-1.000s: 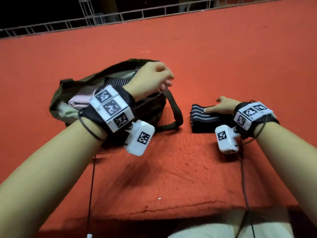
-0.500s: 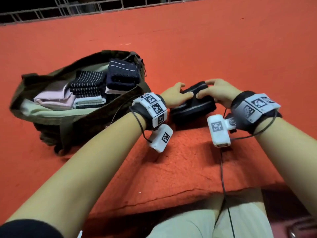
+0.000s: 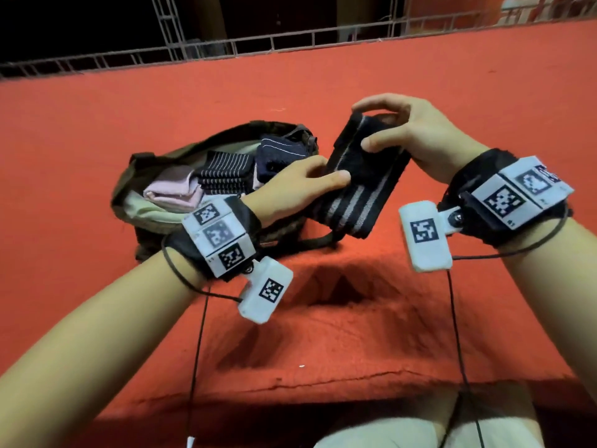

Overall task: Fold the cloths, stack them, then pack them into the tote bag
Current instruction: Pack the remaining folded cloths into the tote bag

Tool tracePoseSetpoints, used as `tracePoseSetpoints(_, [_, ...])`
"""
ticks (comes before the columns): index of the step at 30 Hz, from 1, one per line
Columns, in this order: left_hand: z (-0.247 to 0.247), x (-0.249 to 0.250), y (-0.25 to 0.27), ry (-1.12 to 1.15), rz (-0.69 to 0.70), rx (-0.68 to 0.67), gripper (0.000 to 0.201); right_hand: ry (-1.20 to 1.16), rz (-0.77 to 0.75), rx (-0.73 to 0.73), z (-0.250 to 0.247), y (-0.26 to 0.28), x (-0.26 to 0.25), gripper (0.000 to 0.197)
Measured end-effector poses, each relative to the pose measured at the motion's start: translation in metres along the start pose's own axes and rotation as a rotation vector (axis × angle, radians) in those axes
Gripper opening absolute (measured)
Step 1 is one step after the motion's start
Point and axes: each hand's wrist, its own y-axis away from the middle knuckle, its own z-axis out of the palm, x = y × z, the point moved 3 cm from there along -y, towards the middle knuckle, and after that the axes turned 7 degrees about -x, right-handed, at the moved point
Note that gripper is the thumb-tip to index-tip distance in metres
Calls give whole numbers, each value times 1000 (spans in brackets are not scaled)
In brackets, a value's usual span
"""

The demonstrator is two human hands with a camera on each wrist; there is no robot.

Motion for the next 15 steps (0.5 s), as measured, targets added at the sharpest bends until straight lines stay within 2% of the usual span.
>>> tracePoseSetpoints(3, [-36,12,23,-198,15,84,50,6,-51,-36,27,-17,-18,41])
tracePoseSetpoints(7, [-90,27,44,-315,18,234,38,-54,-72,34,61,-51,-34,48])
tracePoseSetpoints(9, [-114,31,52,-323,25,325,30,-116,-13,50,81,-66,-38,51])
tracePoseSetpoints(12, [-145,33,61,-242,0,430,22,-273,96,-75,120,-82,-42,38])
tracePoseSetpoints(15, [-167,29,65,-208,-62,424,22,-434,154,-107,151,-92,-44,32])
